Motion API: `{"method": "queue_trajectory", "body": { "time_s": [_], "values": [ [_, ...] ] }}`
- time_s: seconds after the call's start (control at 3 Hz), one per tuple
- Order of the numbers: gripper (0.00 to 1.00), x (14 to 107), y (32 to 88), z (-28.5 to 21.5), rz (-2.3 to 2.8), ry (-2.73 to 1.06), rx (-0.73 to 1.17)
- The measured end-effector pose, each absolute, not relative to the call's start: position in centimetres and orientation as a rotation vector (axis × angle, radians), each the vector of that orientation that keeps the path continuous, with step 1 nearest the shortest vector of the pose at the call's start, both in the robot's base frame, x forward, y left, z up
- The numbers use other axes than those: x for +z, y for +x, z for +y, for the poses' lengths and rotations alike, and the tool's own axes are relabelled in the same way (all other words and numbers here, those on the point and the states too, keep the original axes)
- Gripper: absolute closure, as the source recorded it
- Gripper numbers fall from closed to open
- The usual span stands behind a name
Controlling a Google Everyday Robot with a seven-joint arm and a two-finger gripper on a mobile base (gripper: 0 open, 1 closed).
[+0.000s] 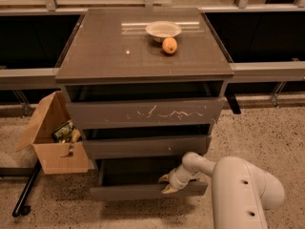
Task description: Open bottom drawer
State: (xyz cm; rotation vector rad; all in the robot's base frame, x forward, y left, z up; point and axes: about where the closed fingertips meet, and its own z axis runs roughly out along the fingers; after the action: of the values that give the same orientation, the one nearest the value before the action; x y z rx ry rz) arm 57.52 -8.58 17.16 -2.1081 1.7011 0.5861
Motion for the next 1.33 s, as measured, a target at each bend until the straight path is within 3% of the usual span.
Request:
{"method": "queue_trajectory", "body": {
  "time_s": [0.33,0.67,1.0,1.33],
  "values": [
    [1.00,17.25,57.00,-8.57,1.699,-2.091,0.610],
    [0.86,17.30,56.89,-8.58,1.699,-2.091,0.611],
    [0.54,17.29,56.89,-8.57,1.699,-2.091,0.611],
    [0.30,17.29,56.89,-8.57,1.699,-2.091,0.611]
  ]
}}
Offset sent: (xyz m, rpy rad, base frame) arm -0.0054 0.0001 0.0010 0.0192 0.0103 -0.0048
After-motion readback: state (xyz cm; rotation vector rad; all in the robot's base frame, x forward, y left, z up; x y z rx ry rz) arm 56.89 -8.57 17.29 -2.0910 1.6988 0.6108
